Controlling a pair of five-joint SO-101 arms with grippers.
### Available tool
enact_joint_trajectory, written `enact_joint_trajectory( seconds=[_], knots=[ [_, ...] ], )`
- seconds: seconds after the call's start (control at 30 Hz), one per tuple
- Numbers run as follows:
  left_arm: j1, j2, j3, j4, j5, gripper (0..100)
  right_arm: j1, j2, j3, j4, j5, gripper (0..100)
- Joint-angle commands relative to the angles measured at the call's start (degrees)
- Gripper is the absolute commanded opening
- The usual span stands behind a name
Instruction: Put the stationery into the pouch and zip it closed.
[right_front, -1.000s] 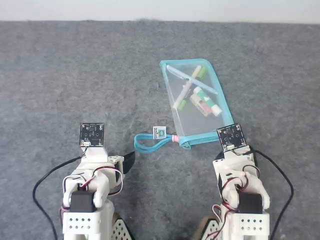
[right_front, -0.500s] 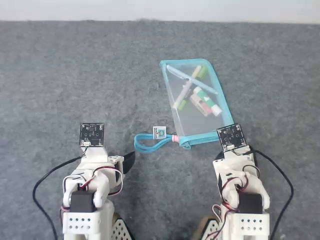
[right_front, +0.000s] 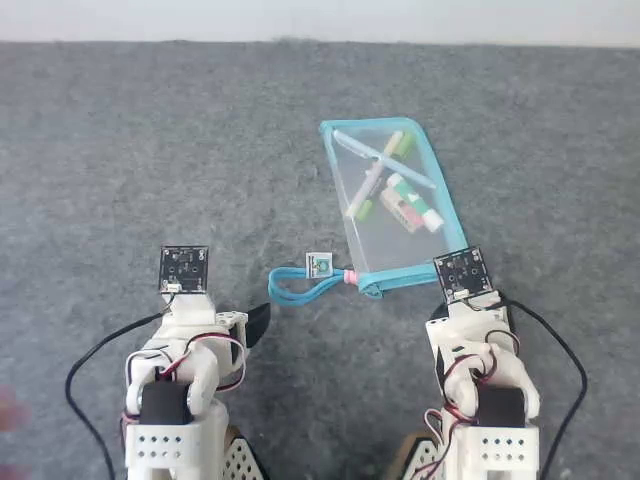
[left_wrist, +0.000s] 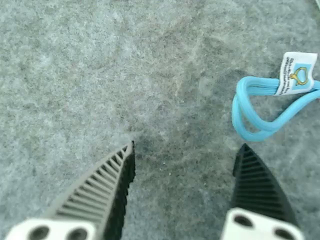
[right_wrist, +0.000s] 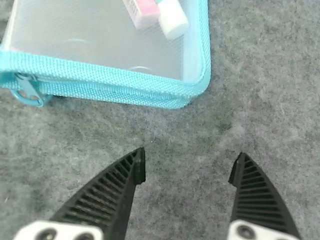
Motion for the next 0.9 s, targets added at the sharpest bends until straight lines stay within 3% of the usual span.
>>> enact_joint_trajectory(
  seconds=[0.0, 0.87],
  knots=[
    [0.4, -1.4, -0.4, 0.4, -0.2, 30, 0.7, -0.7, 1.2, 0.3, -0.4, 27.5],
    [0.8, -1.6, -0.4, 0.5, -0.2, 30, 0.8, -0.7, 1.2, 0.3, -0.4, 27.5]
  ],
)
